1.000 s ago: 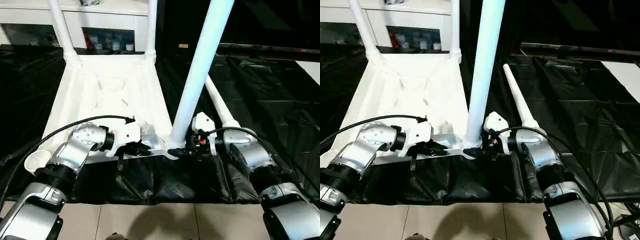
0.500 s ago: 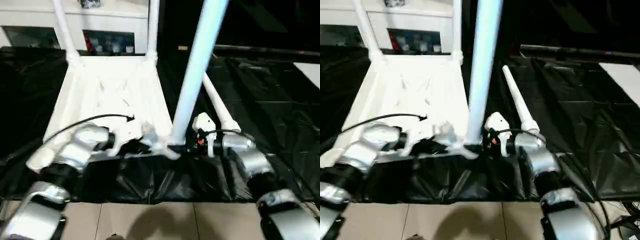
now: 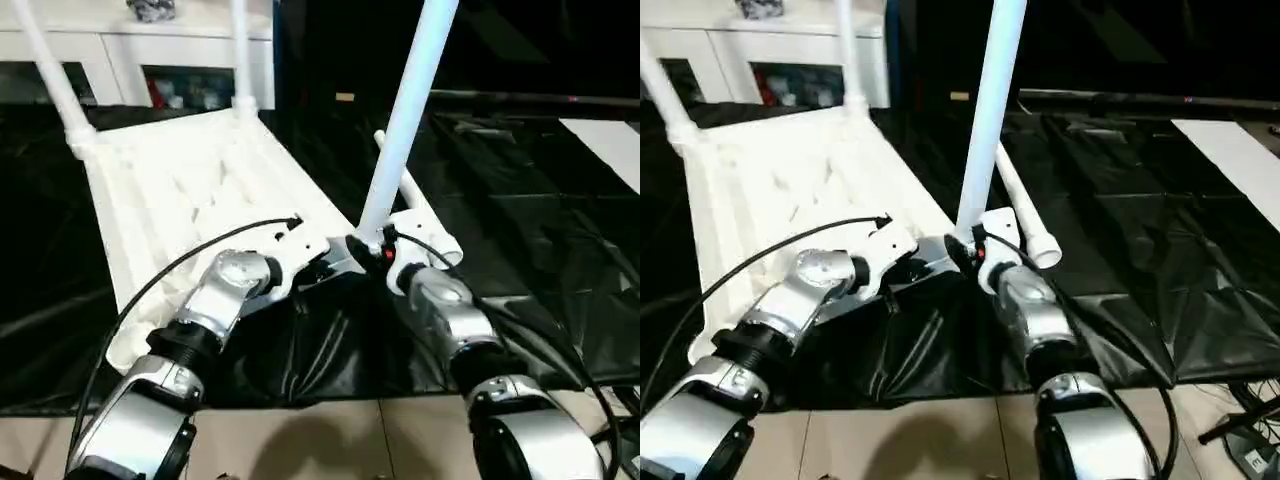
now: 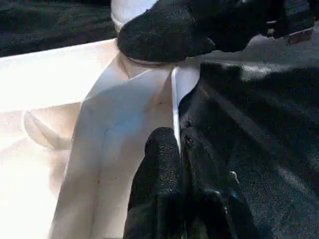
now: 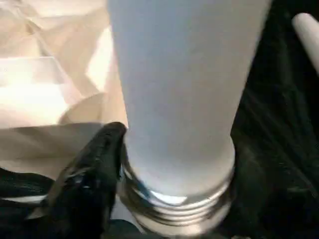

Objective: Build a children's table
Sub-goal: Rotate leg to tighten

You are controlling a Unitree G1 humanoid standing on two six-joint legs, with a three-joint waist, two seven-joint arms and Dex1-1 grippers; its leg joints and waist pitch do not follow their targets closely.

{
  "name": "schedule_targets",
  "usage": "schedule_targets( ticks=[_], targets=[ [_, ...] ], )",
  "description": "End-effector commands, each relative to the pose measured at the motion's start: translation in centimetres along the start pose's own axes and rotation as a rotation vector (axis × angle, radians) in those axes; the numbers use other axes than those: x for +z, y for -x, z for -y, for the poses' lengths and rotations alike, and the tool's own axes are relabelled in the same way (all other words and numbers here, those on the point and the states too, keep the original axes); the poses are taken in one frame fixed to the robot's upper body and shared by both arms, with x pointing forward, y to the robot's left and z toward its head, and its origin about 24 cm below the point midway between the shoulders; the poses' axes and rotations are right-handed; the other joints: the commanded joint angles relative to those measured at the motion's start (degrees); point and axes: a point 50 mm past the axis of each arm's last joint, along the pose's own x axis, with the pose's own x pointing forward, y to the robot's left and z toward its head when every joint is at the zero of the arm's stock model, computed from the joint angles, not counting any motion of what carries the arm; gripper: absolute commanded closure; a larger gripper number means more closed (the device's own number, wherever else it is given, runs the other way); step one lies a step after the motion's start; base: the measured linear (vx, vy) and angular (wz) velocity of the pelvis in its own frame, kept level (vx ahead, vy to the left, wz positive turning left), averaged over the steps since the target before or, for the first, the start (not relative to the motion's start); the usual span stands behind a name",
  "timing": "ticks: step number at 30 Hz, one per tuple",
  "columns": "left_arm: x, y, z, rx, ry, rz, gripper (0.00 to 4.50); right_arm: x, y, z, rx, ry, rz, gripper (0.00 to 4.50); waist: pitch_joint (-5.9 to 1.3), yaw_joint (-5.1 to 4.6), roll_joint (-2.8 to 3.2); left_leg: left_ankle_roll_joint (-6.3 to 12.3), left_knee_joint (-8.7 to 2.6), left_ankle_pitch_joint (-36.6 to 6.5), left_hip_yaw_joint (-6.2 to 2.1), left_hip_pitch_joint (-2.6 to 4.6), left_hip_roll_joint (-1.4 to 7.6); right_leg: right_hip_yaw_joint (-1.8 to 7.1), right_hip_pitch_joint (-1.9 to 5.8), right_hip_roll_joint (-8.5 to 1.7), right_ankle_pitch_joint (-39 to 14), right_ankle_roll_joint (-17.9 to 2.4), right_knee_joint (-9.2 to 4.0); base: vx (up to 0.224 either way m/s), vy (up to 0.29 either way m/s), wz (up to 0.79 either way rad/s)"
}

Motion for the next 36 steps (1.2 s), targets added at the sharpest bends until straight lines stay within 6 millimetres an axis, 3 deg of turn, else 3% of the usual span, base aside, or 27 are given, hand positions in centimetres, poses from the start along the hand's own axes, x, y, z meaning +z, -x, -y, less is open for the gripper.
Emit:
schedule_targets(
  ticks=[1,5,10,15,21,22,26,36],
  targets=[
    [0.5,-1.0,1.6,-0.093,-0.053,0.013,4.5,-0.1,-0.7,-3.2,0.191,0.003,0.011,0.91,-3.53,0.17,0.44,2.32,-4.11,-12.4,-0.44,-0.17,1.71,3.46,2.69,-4.35,-14.4,-10.0,-4.8,0.0,0.0,0.0],
    [-0.4,0.3,1.2,-0.152,-0.073,0.013,4.5,0.3,0.2,-1.6,0.246,0.095,0.008,0.46,-3.71,0.13,0.44,3.59,-3.85,-9.8,-0.29,-0.35,1.69,3.46,3.0,-4.33,-10.1,-11.6,-4.29,0.0,0.0,0.0],
    [-1.5,2.4,1.0,-0.261,-0.118,0.019,4.5,0.5,1.8,0.7,0.387,0.236,-0.061,0.46,-3.68,0.33,0.67,4.17,-3.71,-9.6,-0.07,-0.03,1.8,3.53,2.86,-4.21,-7.7,-13.4,-4.01,0.0,0.0,0.0],
    [-2.0,3.6,1.0,-0.347,-0.154,0.024,4.5,1.0,2.8,1.0,0.553,0.313,-0.106,0.46,-3.55,1.07,0.89,3.74,-3.89,-10.8,0.03,0.19,2.07,3.5,2.88,-4.1,-7.8,-13.5,-3.87,0.0,0.0,0.0],
    [-2.3,4.9,1.1,-0.446,-0.151,0.028,4.5,1.6,3.6,1.1,0.715,0.328,-0.153,0.46,-3.6,1.49,0.59,3.7,-3.77,-10.2,0.11,0.03,2.06,3.5,3.0,-4.15,-8.0,-13.7,-3.66,0.0,0.0,0.0],
    [-2.4,5.2,1.1,-0.473,-0.152,0.028,4.5,1.7,3.7,1.0,0.753,0.328,-0.166,0.73,-3.62,1.51,0.49,3.83,-3.78,-10.0,0.1,0.02,2.06,3.47,3.06,-4.17,-8.1,-13.7,-3.69,0.0,0.0,0.0],
    [-2.7,5.7,1.0,-0.51,-0.164,0.006,4.5,1.6,3.9,0.9,0.822,0.327,-0.203,0.86,-3.56,1.85,0.61,3.87,-3.78,-9.9,0.17,0.15,2.17,3.48,2.81,-4.1,-8.3,-13.7,-3.68,0.0,0.0,0.0],
    [-2.5,5.6,0.3,-0.464,-0.146,0.008,4.5,0.8,4.1,0.1,0.854,0.308,-0.213,1.67,-3.62,2.37,0.53,2.87,-3.8,-9.5,0.13,0.22,2.09,3.52,2.84,-4.11,-8.8,-12.8,-3.68,0.0,0.0,0.0]
  ],
)
